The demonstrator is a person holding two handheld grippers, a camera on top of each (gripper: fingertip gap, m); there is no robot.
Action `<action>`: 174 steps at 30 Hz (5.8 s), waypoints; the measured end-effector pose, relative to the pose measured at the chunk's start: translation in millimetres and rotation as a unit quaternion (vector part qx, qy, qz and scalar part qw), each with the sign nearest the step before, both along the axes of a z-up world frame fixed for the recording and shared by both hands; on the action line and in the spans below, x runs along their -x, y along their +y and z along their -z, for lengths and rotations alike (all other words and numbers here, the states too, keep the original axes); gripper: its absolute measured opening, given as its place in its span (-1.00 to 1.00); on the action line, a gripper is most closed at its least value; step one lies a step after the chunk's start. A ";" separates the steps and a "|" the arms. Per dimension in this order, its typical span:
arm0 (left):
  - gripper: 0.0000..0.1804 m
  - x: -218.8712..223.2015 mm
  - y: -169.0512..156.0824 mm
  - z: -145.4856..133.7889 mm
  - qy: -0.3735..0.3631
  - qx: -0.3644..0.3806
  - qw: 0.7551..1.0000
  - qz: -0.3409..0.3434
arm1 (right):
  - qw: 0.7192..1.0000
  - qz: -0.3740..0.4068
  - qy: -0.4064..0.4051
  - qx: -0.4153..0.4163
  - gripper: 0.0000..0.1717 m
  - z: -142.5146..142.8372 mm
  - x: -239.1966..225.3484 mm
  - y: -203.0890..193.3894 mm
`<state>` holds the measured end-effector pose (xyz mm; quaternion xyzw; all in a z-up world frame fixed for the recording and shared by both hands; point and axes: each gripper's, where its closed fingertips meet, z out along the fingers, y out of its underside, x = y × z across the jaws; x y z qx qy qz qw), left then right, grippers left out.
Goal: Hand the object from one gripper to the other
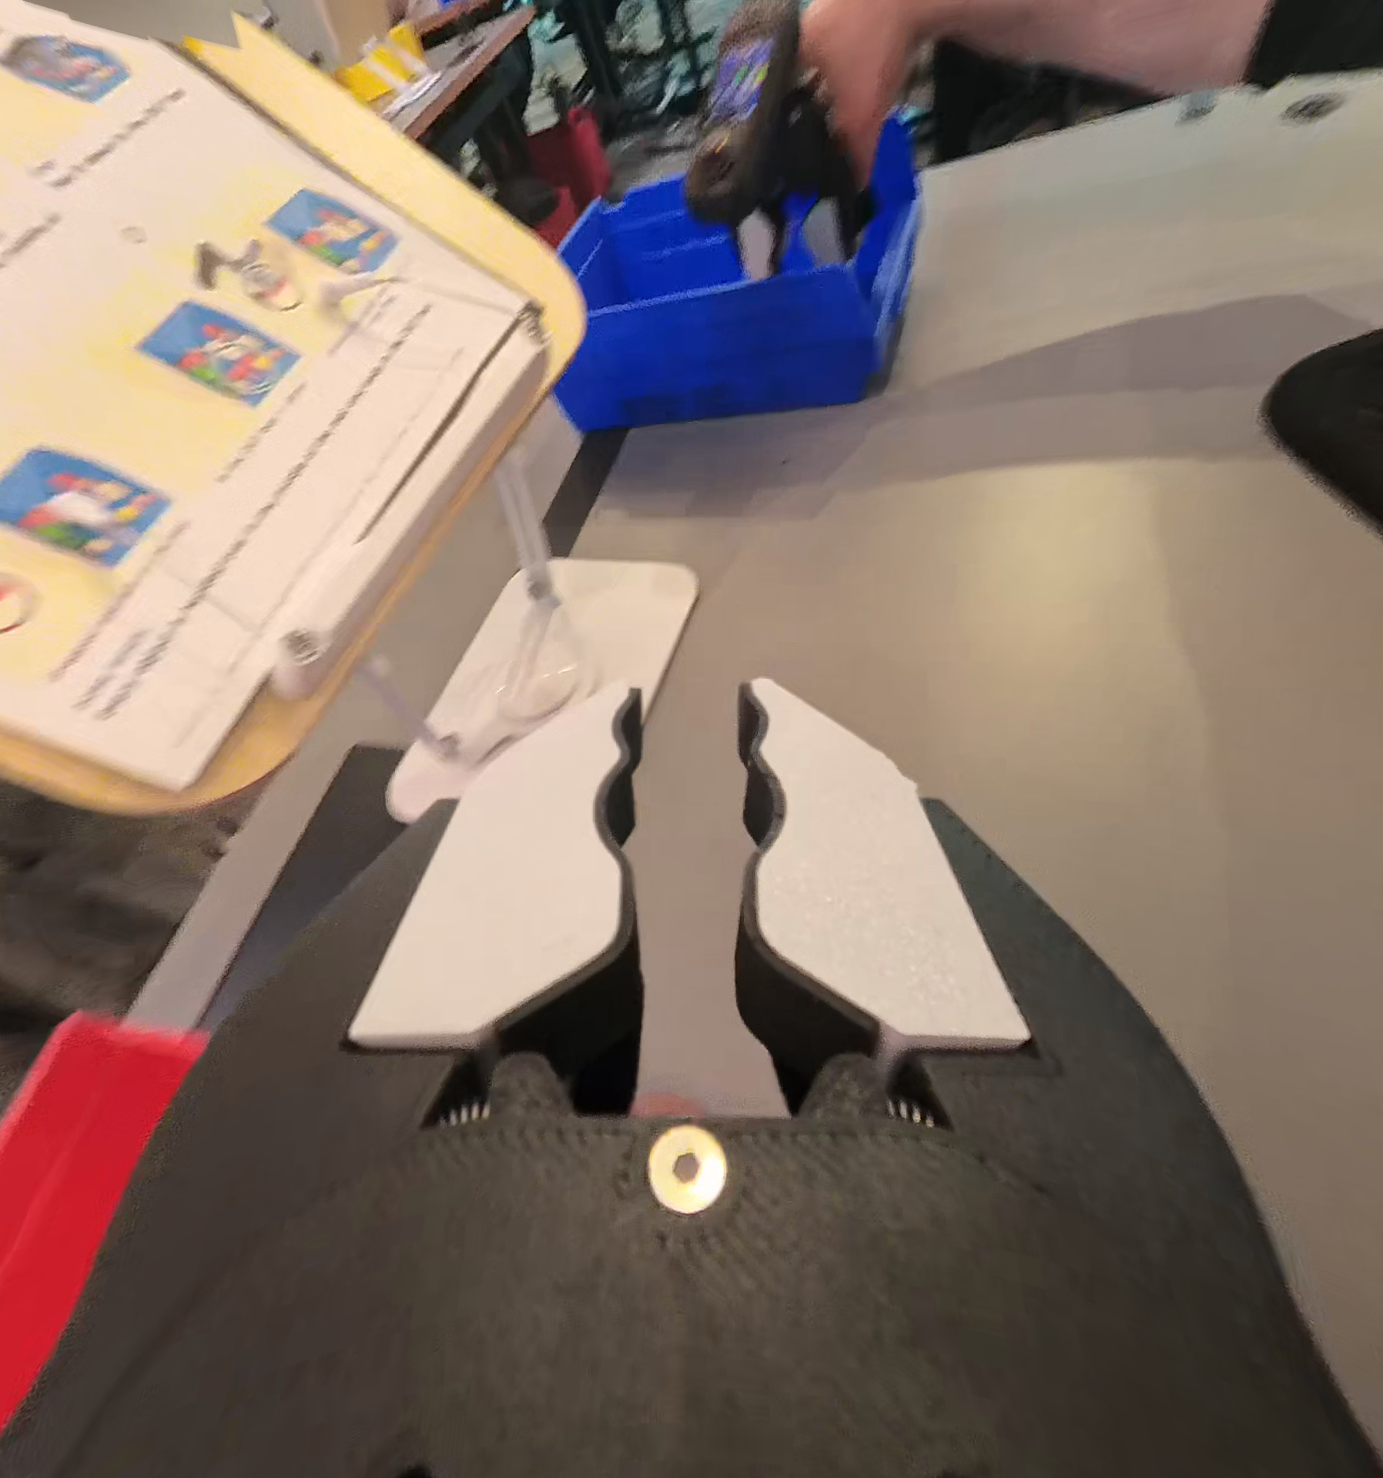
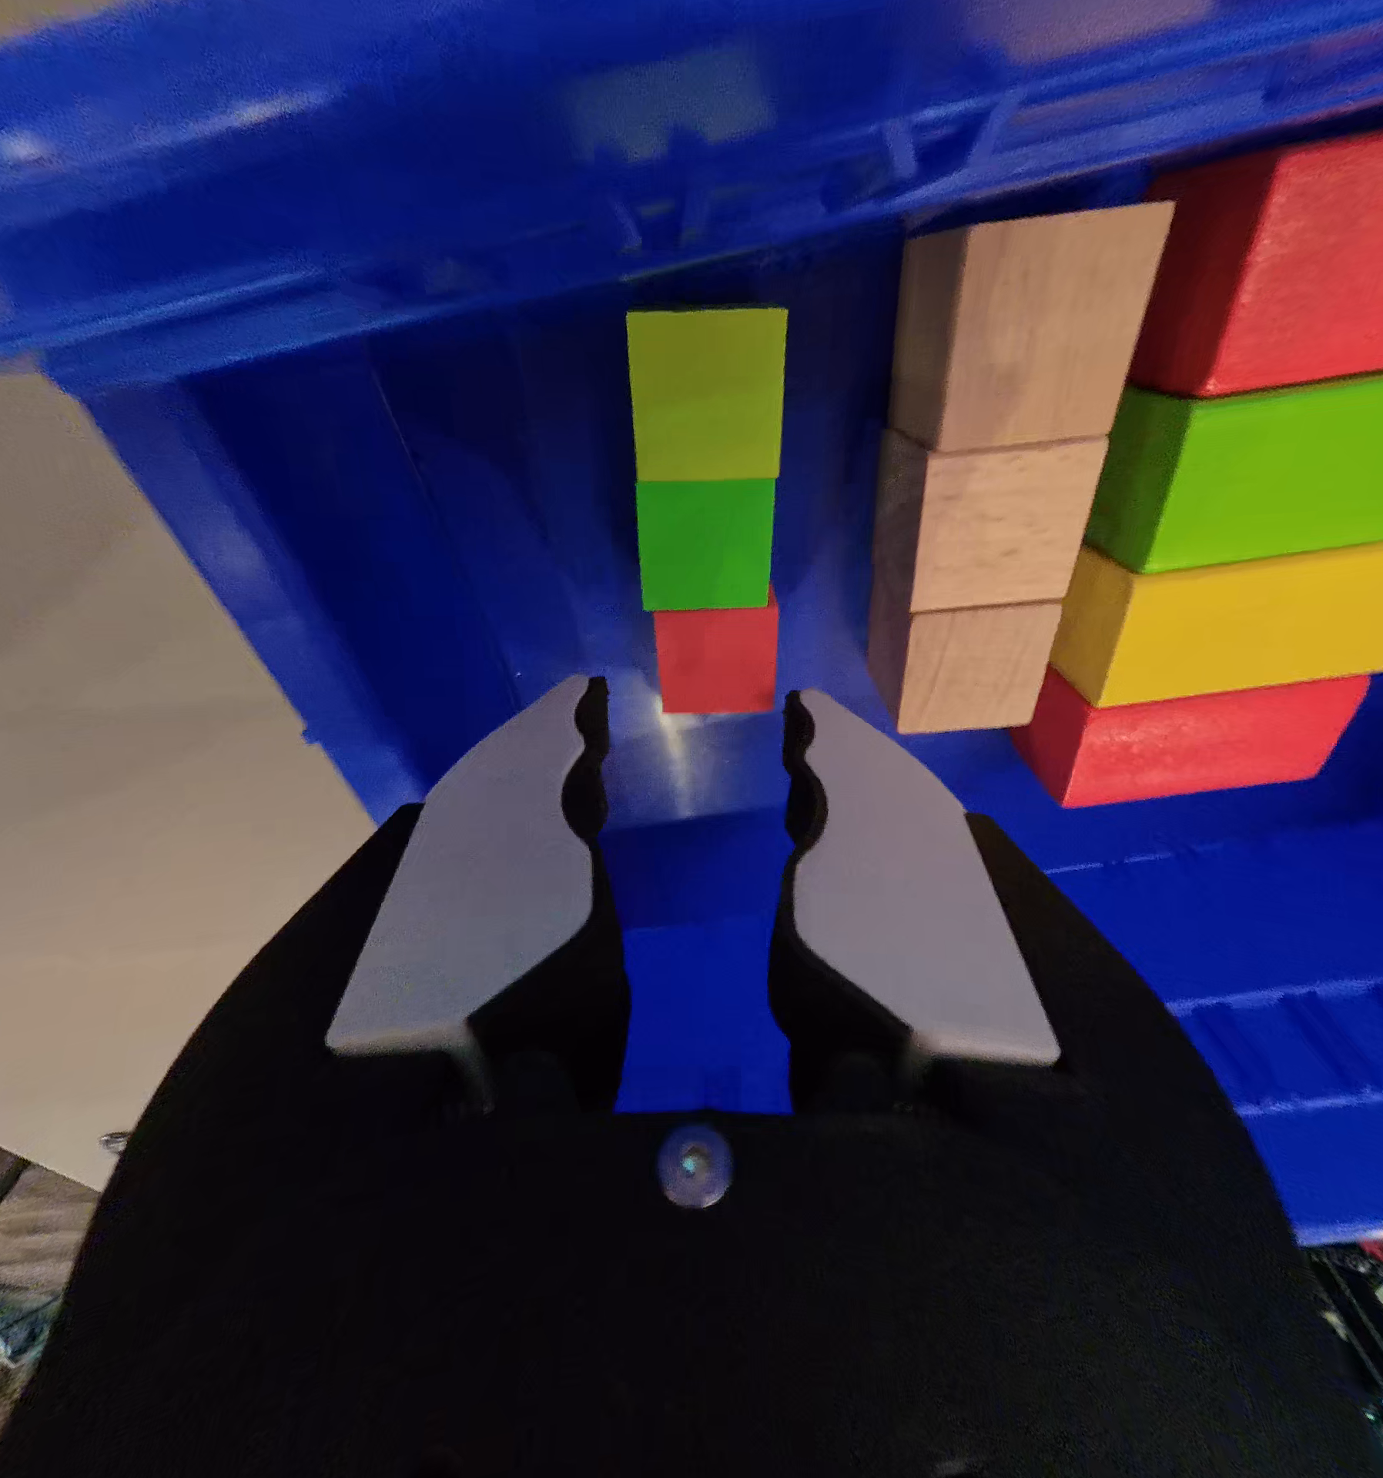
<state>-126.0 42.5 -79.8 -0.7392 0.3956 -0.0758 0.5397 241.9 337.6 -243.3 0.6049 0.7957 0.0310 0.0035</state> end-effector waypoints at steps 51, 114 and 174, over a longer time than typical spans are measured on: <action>-0.03 274.0 -26.6 149.7 0.366 0.381 0.846 -0.072 | 0.980 -0.003 0.114 -0.161 -0.70 -92.4 85.2 -116.3; 0.13 279.2 -6.4 154.1 0.336 0.395 0.840 -0.157 | 0.947 -0.082 0.297 -0.086 -0.67 -99.0 149.7 -186.0; 0.13 -47.0 28.1 -64.8 0.078 0.009 0.986 0.149 | 0.619 -0.215 0.748 0.101 0.17 -257.2 337.8 -289.7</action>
